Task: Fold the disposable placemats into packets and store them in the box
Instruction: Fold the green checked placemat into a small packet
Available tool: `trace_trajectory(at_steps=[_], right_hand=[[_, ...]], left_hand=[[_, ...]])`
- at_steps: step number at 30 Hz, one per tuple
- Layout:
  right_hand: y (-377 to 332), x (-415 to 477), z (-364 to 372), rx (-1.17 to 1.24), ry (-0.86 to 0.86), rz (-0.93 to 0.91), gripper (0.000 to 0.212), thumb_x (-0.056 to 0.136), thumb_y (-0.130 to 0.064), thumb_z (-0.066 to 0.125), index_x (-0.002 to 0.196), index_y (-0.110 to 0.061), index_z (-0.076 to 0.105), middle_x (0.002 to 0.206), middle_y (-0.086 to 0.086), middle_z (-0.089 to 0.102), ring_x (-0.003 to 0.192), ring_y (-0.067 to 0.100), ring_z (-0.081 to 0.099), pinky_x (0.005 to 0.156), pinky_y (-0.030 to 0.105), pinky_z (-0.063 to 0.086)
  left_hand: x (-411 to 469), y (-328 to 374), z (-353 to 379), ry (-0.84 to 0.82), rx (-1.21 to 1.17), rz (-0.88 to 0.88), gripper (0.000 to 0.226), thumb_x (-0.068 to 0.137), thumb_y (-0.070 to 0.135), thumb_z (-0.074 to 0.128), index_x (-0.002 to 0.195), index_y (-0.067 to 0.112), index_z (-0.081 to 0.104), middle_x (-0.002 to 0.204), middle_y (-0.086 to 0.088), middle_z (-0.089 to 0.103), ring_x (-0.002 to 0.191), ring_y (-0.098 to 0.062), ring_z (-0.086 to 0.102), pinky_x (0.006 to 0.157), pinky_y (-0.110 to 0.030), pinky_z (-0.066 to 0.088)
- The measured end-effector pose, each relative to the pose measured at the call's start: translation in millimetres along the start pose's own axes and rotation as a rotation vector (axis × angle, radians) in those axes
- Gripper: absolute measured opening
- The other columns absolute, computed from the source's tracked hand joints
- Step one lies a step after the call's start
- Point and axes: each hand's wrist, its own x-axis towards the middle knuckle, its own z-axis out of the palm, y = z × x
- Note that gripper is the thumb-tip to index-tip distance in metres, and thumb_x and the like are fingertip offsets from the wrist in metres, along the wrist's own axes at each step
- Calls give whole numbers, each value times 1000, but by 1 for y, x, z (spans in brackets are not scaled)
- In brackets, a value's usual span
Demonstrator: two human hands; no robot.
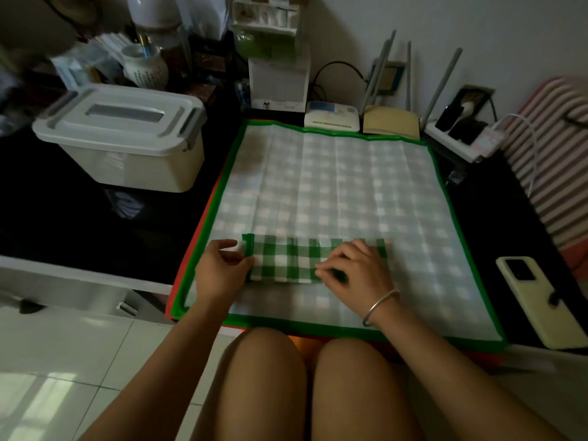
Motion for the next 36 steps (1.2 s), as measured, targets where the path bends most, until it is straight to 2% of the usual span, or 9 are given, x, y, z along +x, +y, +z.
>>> trace_trajectory(at_steps=[4, 8, 11, 15, 18, 21, 26, 30, 36], right_hand=[[10, 3, 0, -229, -178, 130, 58, 94, -54, 27, 144, -30, 39, 150, -1, 38, 141, 27, 27, 115, 50, 18], [25, -2, 11, -302, -398, 191, 74, 82, -68, -17, 149, -38, -11, 160, -6, -10, 146, 21, -15, 118, 44, -11], [26, -2, 13, -309, -413, 206, 74, 80, -67, -22, 148, -39, -15, 160, -8, -14, 146, 20, -17, 118, 46, -11], [23, -3, 11, -372, -434, 225, 60, 92, -61, -6, 146, -40, -22, 156, -10, -25, 144, 21, -25, 113, 55, -18], [23, -3, 12, -386, -438, 229, 59, 93, -60, -4, 145, -39, -24, 155, -9, -27, 143, 21, -26, 112, 58, -17], [24, -3, 14, -391, -441, 228, 61, 92, -60, -7, 146, -37, -24, 155, -8, -28, 143, 20, -26, 113, 57, -14], [26, -3, 16, -384, -437, 241, 63, 91, -61, -7, 146, -36, -24, 155, -6, -29, 142, 20, -29, 114, 56, -14], [25, -3, 15, -386, -441, 243, 63, 90, -61, -8, 146, -36, -25, 155, -6, -30, 142, 20, -28, 114, 56, -13], [25, -3, 15, -387, -430, 244, 62, 91, -60, -6, 146, -38, -23, 156, -8, -26, 143, 19, -25, 114, 55, -13]], left_hand=[[0, -5, 4, 14, 23, 47, 45, 81, 17, 78, 121, 13, 57, 93, 1, 65, 83, -12, 64, 81, -41, 57], [-3, -4, 4, 31, 79, 134, 45, 84, 15, 75, 124, 14, 53, 89, 6, 62, 80, -10, 62, 78, -39, 57], [-10, -5, 12, 112, 220, 325, 52, 87, 10, 70, 133, 14, 47, 106, 1, 62, 92, -14, 60, 79, -33, 51], [-7, -9, 24, 147, 755, 816, 60, 80, 5, 57, 139, 11, 47, 148, -16, 39, 135, -34, 35, 109, -50, 35], [4, -1, 24, -84, 1194, 1162, 69, 80, 21, 58, 146, 14, 41, 154, -15, 34, 138, -35, 36, 113, -49, 27], [12, 2, 26, -244, 1398, 1295, 65, 88, 27, 61, 147, 8, 40, 144, -13, 47, 123, -28, 51, 101, -41, 42], [11, 11, 25, -255, 1331, 1223, 65, 74, 24, 77, 134, 11, 56, 118, -8, 60, 96, -26, 61, 73, -38, 51], [2, 25, 27, -342, 1225, 970, 54, 95, 32, 50, 146, 26, 34, 137, -2, 41, 115, -23, 48, 83, -35, 43], [-1, 27, 45, -312, 1122, 850, 50, 98, 53, 37, 140, 25, 33, 130, -2, 39, 111, -20, 52, 73, -32, 47]])
